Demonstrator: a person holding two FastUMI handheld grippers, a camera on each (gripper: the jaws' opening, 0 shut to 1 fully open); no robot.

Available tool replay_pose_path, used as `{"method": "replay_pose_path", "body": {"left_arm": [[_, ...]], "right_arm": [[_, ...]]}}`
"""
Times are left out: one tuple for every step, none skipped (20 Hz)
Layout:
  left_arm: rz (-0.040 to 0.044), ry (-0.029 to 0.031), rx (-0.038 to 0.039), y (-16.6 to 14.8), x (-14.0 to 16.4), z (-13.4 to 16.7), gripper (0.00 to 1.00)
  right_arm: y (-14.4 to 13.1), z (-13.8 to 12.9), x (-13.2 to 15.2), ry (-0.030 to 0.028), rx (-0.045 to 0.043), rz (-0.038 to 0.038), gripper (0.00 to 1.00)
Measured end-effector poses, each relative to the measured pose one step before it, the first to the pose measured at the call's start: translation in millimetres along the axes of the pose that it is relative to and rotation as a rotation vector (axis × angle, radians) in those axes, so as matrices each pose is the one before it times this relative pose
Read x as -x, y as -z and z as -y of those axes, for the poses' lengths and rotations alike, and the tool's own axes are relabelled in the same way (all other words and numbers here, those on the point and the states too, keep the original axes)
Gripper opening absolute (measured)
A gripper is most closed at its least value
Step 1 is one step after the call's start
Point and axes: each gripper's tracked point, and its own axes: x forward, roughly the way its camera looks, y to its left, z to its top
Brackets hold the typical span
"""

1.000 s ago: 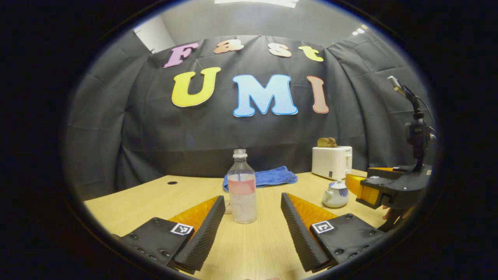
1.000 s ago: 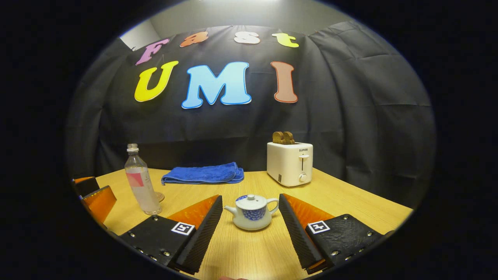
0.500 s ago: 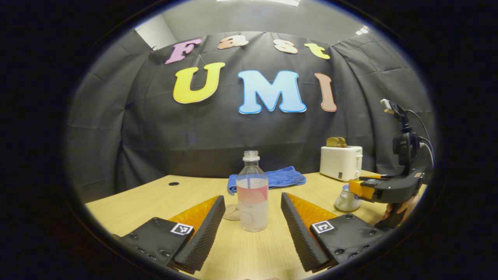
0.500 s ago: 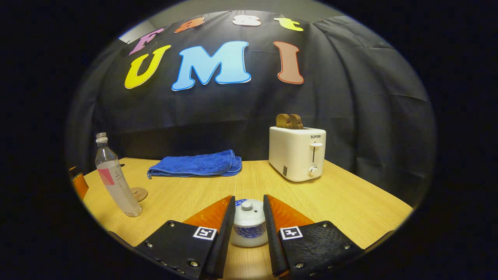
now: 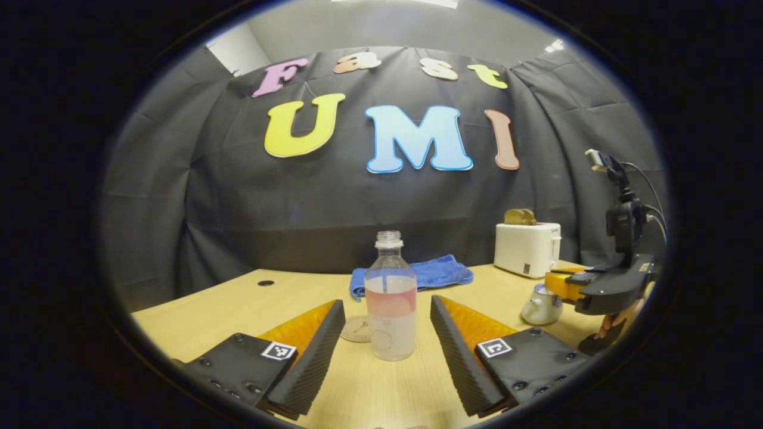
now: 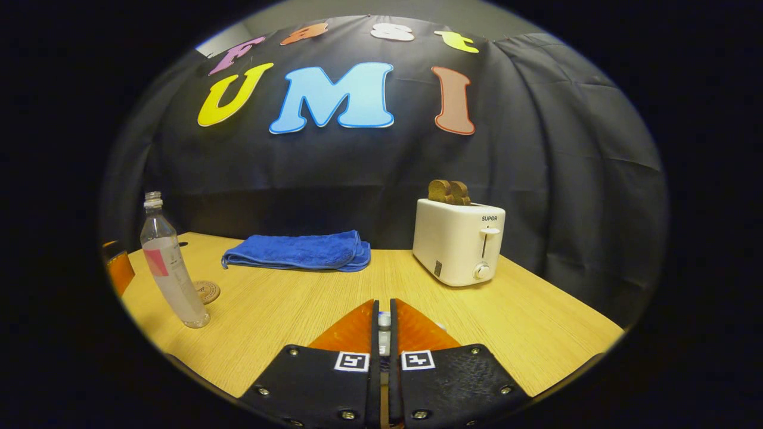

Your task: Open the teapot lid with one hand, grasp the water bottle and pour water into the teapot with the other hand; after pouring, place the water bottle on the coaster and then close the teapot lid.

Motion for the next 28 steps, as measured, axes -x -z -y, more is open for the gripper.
{"method": "replay_pose_path", "body": {"left_arm": [[-0.0025,-0.00023,-0.0006,-0.22,-0.71,0.19,1.0],[-0.00071,0.00108,0.00287,1.21,-0.33,0.18,1.0],[0.00291,0.00195,0.00482,-1.55,-0.57,0.52,1.0],[0.00413,0.00241,0.00434,-0.72,-0.77,0.19,1.0],[0.00724,0.00297,0.00198,-0.64,-0.91,0.86,1.0],[0.00532,-0.00093,-0.00263,-1.66,-1.82,0.0,1.0],[0.00278,0.00123,-0.00397,0.88,-1.67,1.13,1.0],[-0.00354,0.00148,-0.0035,0.05,-2.01,1.49,1.0],[-0.00562,-0.00739,-0.00405,2.79,-2.2,-1.57,1.0],[-0.00332,-0.00805,-0.00184,0.46,-2.92,-1.54,1.0],[-0.00155,0.00106,0.00609,1.68,-2.59,1.67,1.0],[-0.00052,0.00242,0.01169,0.66,-4.79,1.22,1.0],[-0.00334,0.00053,-0.00305,1.31,-5.01,0.32,1.0],[-0.00571,-0.00767,-0.00859,1.37,-4.52,-1.8,1.0],[-0.00423,-0.00026,-0.00894,1.86,-6.03,-0.24,1.0],[-0.00415,0.00377,-0.00427,0.2,-4.0,1.33,1.0],[-0.00483,0.00439,-0.00061,1.66,-4.66,1.28,1.0],[-0.01268,-0.00046,0.00834,3.43,-8.3,0.84,1.0],[-0.00392,-0.0142,0.01474,1.61,-6.99,-4.21,1.0],[-0.00756,-0.00186,0.01262,2.82,-5.31,-1.55,1.0],[-0.01139,-0.00075,0.01188,2.76,-4.44,0.01,1.0],[-0.00928,0.00046,0.00999,2.86,-4.49,-1.06,1.0],[-0.00066,0.00307,0.00566,-0.52,-3.45,-0.47,1.0],[-0.00453,0.00353,0.00573,0.86,-4.2,0.6,1.0],[-0.00793,-0.00198,0.01517,2.31,-6.57,-2.82,1.0],[-0.00439,-0.00262,-0.00053,0.69,-2.97,-0.86,1.0],[-0.00045,-0.002,-0.0121,1.0,-3.34,0.25,1.0],[0.00144,0.00338,-0.01449,-0.11,-3.4,0.67,1.0]], "right_arm": [[-0.93,-0.18,-0.42,-0.00048,0.01073,0.00224,0.06],[0.29,-0.02,0.43,-0.00169,0.00512,0.00101,0.05],[-0.82,-0.39,0.6,-0.00331,-0.00232,0.00388,0.06],[-1.18,-0.14,0.28,-0.00315,-0.00591,0.00551,0.06],[-2.94,-0.28,1.44,-0.00192,-0.00109,0.00768,0.05],[-4.18,-0.32,2.02,-0.00089,0.00276,0.01085,0.06],[-4.49,-0.39,2.42,-0.00272,0.0021,0.0113,0.06],[-2.56,-0.16,2.29,-0.00213,0.00236,0.00791,0.05],[-2.81,-0.82,3.3,-0.00452,0.00044,0.00844,0.06],[-1.66,-1.43,3.48,-0.00627,-0.00142,0.00579,0.06],[-1.28,-0.77,2.81,-0.00527,0.00056,0.00519,0.06],[-2.86,-2.03,5.65,-0.00861,0.00367,0.00985,0.06],[-1.79,-2.05,3.94,-0.00587,0.00425,0.00746,0.06],[-1.48,-1.79,2.84,-0.00532,0.00439,0.00885,0.06],[-1.29,-2.88,2.66,-0.00426,0.01651,0.01138,0.05],[-1.14,-2.29,0.91,-0.00453,0.01192,0.00437,0.05],[-0.84,-4.32,1.59,-0.01076,0.01079,0.00642,0.05],[-0.2,-4.31,1.11,-0.01044,0.00156,0.00378,0.06],[-0.56,-4.12,1.57,-0.01377,-0.00139,0.00347,0.06],[0.39,-3.25,0.4,-0.01247,0.00267,0.0017,0.06],[0.06,-1.34,0.53,-0.00525,0.00636,-0.0013,0.05],[1.32,-0.51,0.3,-0.00429,0.00234,-0.00129,0.05],[-0.02,-0.77,0.45,-0.00365,-0.00281,-0.00113,0.05],[0.57,-0.78,0.63,-0.00407,-0.00354,-0.00157,0.05],[-1.57,-0.96,2.99,-0.00627,-0.00129,0.00132,0.05],[-1.82,-1.39,2.79,-0.00364,0.00012,0.0031,0.05],[-0.2,-2.22,4.29,-0.00763,0.00301,0.00354,0.06],[0.88,-1.99,6.46,-0.0072,0.00342,0.00039,0.06]]}}
